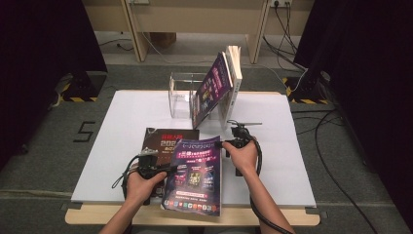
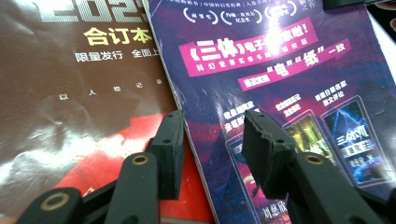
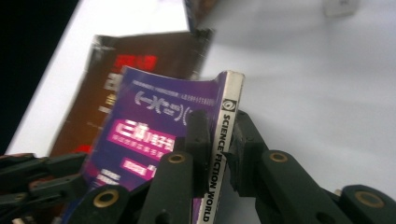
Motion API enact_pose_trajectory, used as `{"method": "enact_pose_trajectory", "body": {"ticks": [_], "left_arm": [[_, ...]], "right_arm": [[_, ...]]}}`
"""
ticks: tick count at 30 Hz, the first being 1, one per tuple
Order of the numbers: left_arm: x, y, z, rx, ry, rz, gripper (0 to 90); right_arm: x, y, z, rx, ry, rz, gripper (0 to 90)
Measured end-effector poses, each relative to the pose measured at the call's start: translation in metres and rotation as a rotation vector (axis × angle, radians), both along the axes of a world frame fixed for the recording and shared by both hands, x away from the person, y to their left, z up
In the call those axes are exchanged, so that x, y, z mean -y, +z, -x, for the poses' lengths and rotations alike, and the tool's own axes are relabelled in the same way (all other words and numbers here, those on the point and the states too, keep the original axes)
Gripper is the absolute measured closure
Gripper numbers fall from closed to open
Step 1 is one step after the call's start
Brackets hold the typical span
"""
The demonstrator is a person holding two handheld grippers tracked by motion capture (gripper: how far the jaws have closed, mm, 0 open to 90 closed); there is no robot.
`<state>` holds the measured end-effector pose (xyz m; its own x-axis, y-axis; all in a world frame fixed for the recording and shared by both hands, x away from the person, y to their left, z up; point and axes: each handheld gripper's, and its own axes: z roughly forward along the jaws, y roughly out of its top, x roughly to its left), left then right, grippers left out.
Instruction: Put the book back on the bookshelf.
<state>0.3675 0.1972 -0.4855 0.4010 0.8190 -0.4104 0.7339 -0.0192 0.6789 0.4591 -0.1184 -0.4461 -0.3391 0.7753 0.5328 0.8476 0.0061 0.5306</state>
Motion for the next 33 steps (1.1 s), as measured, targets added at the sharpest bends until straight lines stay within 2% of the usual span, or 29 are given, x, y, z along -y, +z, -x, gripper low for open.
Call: {"method": "enact_pose_trajectory", "body": {"ticks": [8, 15, 27, 33], "left_arm": [[-0.015, 0.008, 0.004, 0.033, 0.029, 0.017, 56.7], [-0.02, 0.012, 0.004, 0.047, 0.043, 0.027, 56.4], [-0.023, 0.013, 0.003, 0.06, 0.057, 0.035, 55.6], [-0.024, 0.015, 0.004, 0.068, 0.062, 0.039, 55.5]], "right_arm": [[-0.004, 0.015, 0.006, 0.032, 0.009, -0.026, 81.9], [-0.006, 0.029, 0.009, 0.07, 0.026, -0.047, 83.0], [-0.002, 0.064, 0.017, 0.209, 0.032, -0.094, 83.2], [-0.004, 0.078, 0.022, 0.275, 0.035, -0.096, 83.2]]}}
